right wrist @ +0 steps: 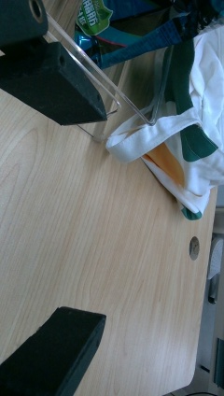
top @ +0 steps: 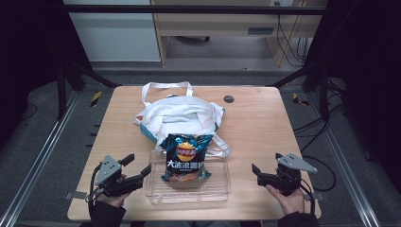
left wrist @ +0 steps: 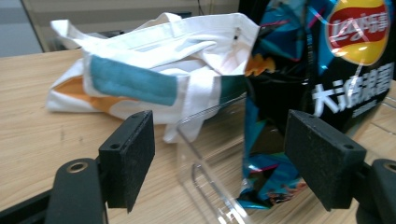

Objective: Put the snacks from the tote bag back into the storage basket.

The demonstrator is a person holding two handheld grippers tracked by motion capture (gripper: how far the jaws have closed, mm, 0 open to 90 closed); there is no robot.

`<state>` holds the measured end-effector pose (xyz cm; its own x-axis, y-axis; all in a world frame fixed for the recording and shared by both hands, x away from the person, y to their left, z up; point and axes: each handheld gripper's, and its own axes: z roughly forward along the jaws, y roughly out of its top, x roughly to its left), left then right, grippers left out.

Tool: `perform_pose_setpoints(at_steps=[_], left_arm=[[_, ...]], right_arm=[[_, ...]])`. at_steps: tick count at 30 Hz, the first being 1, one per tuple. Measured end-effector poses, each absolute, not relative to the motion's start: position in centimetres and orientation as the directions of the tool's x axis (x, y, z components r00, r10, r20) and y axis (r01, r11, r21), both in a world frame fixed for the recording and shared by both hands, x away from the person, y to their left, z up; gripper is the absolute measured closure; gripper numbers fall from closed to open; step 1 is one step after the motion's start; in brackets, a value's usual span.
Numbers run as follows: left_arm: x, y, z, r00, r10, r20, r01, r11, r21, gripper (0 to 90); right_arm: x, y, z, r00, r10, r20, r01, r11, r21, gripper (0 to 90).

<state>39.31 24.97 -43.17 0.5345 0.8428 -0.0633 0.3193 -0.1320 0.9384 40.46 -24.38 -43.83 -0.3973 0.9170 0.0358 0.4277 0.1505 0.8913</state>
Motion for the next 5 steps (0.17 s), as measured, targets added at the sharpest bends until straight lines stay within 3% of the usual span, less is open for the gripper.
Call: perform_pose_setpoints(at_steps=[5], left_arm=[[39.69,25.54,-43.49,0.514,0.855,-0.066,0.332,-0.128,0.935,24.2]], right_arm=[[40.49,-24.41,-43.86,-0.396,0.917,0.034,0.428,0.152,0.891,4.8]])
